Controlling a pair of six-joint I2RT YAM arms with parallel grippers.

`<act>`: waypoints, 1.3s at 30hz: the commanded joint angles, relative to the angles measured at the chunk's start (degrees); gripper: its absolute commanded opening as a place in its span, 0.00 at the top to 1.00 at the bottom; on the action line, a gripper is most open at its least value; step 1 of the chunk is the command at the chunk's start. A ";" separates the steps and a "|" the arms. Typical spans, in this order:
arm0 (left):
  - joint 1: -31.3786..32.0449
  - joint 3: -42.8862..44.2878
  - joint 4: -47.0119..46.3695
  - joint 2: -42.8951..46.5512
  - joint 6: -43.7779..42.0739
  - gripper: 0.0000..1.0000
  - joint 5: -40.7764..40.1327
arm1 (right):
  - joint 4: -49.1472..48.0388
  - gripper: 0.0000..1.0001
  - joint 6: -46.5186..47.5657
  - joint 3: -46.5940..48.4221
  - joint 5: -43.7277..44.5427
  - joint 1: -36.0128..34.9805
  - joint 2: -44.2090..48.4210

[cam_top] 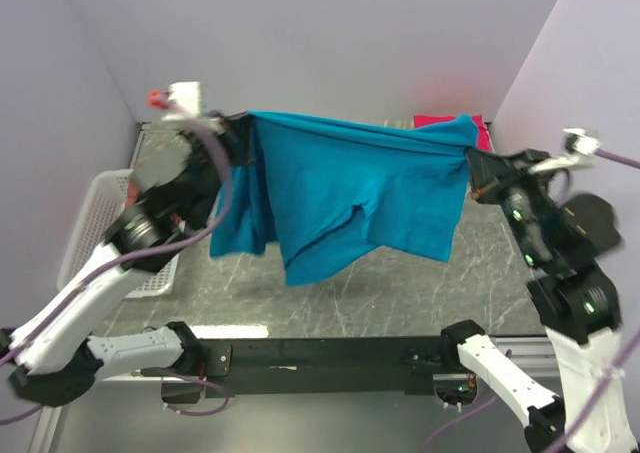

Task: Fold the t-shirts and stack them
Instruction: Flatten the tshirt out

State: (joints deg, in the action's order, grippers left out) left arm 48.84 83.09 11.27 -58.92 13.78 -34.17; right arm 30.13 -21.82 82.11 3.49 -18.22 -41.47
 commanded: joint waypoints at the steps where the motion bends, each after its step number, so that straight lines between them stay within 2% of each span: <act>1: -6.44 1.54 1.64 -8.48 -1.49 0.99 -0.84 | 6.69 1.00 -2.51 -4.05 14.61 1.25 -6.67; 3: -11.72 2.08 2.70 -15.48 2.73 0.99 12.21 | 6.52 1.00 -4.09 -8.44 12.19 5.11 -8.96; 5: -16.56 2.34 1.05 -21.04 3.97 0.98 15.80 | 3.11 1.00 -4.72 -12.74 5.25 11.24 -13.18; 6: -17.02 3.47 0.60 -27.16 3.36 0.92 16.15 | 1.35 1.00 -5.41 -17.81 -1.48 16.93 -16.50; 7: -17.46 4.53 0.34 -30.44 2.40 0.67 16.76 | -2.06 1.00 -5.42 -20.21 -2.68 17.94 -18.36; 8: -17.64 5.67 0.33 -33.69 0.30 0.49 17.82 | -3.48 1.00 -5.68 -22.32 -3.13 19.96 -20.29; 9: -17.81 8.20 0.25 -39.90 -0.76 0.01 18.70 | -4.89 1.00 -5.69 -25.39 -3.31 21.37 -24.92; 10: -18.25 9.88 -0.01 -43.09 -1.12 0.01 17.75 | -6.99 0.99 -5.77 -26.29 -4.53 21.90 -27.58; 11: -18.60 12.51 3.55 -46.34 -0.08 0.01 16.78 | -6.84 0.83 -6.12 -25.69 -4.54 22.69 -30.48; 12: -19.04 20.02 6.89 -52.64 1.15 0.00 16.42 | -6.32 0.71 -6.39 -24.72 -4.63 23.57 -36.34; 13: -20.09 23.66 10.15 -55.23 3.60 0.01 16.51 | -4.48 0.54 -6.39 -23.32 -3.67 23.75 -38.92; 14: -20.53 26.39 14.70 -58.47 4.40 0.01 16.77 | -3.25 0.48 -6.48 -20.61 -3.49 23.84 -41.12; 15: -20.89 28.86 15.62 -58.94 5.11 0.01 16.42 | -2.37 0.36 -6.65 -19.63 -2.01 23.76 -43.67; 16: -21.15 28.62 15.89 -58.77 6.33 0.01 15.55 | -1.75 0.31 -6.74 -18.92 -1.91 23.84 -44.21; 17: -21.24 27.31 14.15 -56.42 6.78 0.01 15.54 | -2.18 0.17 -6.65 -19.00 -2.25 23.84 -44.13; 18: -21.24 22.86 12.83 -54.66 7.39 0.01 15.54 | -2.88 0.11 -6.57 -19.44 -2.60 23.84 -43.00; 23: -21.24 7.12 13.25 -41.06 17.66 0.01 13.98 | -3.06 0.09 -7.09 -23.47 -2.26 23.84 -38.51; 26: -21.33 -8.41 16.85 -33.06 26.45 0.01 12.64 | -3.41 0.09 -8.23 -28.03 -2.26 23.84 -33.61; 30: -21.33 -21.00 19.32 -24.42 35.25 0.01 14.13 | -3.41 0.09 -8.67 -32.70 -2.34 23.84 -29.47; 35: -22.82 -31.65 21.34 -19.31 42.72 0.01 18.61 | -2.10 0.09 -8.41 -35.35 -1.38 23.84 -26.56; 38: -23.26 -33.77 22.65 -20.01 44.84 0.01 20.81 | -1.83 0.09 -8.41 -35.87 -0.76 23.84 -25.50; 39: -23.26 -34.22 22.75 -20.18 45.02 0.03 21.51 | -1.83 0.09 -8.32 -35.88 -0.85 23.84 -25.41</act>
State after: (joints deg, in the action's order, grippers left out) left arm 25.89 49.52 33.26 -80.09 53.82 -15.88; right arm 28.82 -29.82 46.37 1.10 5.52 -69.01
